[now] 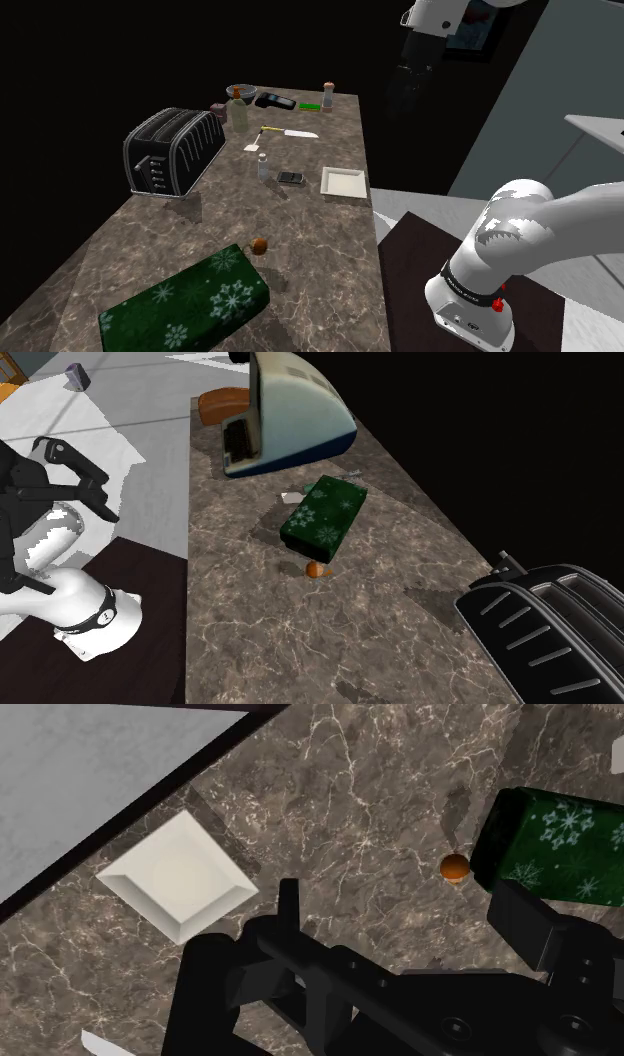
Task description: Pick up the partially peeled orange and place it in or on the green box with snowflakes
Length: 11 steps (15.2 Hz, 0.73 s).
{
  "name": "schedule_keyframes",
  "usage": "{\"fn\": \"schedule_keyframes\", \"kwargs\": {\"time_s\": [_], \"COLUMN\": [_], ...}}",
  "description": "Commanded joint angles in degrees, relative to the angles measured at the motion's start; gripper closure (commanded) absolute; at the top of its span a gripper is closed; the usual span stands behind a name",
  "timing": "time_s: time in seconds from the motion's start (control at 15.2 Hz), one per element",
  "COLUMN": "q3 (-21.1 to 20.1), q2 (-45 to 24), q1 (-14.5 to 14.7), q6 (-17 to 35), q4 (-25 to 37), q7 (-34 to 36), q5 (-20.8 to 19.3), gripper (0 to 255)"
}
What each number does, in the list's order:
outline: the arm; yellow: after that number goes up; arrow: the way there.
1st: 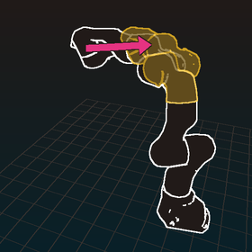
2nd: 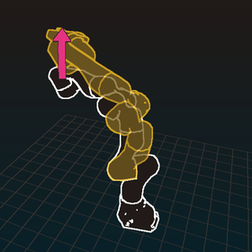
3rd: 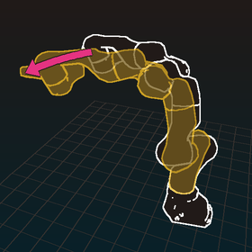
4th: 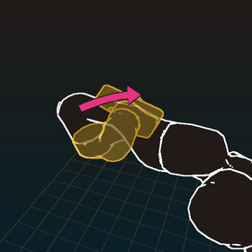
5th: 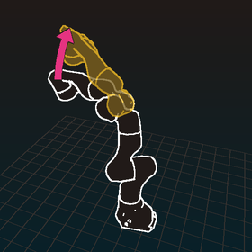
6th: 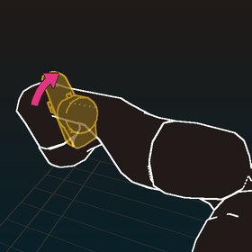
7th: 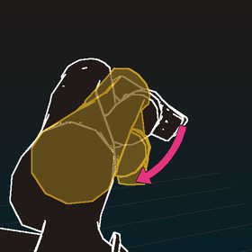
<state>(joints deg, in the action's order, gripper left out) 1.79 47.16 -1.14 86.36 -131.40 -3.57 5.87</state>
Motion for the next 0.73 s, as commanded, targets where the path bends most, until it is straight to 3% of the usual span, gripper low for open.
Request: {"fn": "schedule_keyframes", "kwargs": {"time_s": [0.0, 0.66], "q3": [0.0, -7.6], "q2": [0.0, -7.5], "q1": [0.0, 3.2], "q6": [0.0, 17.7], "q4": [0.0, -9.5], "q7": [0.0, 4.2], "q5": [0.0, 5.0], "gripper": [0, 0]}}
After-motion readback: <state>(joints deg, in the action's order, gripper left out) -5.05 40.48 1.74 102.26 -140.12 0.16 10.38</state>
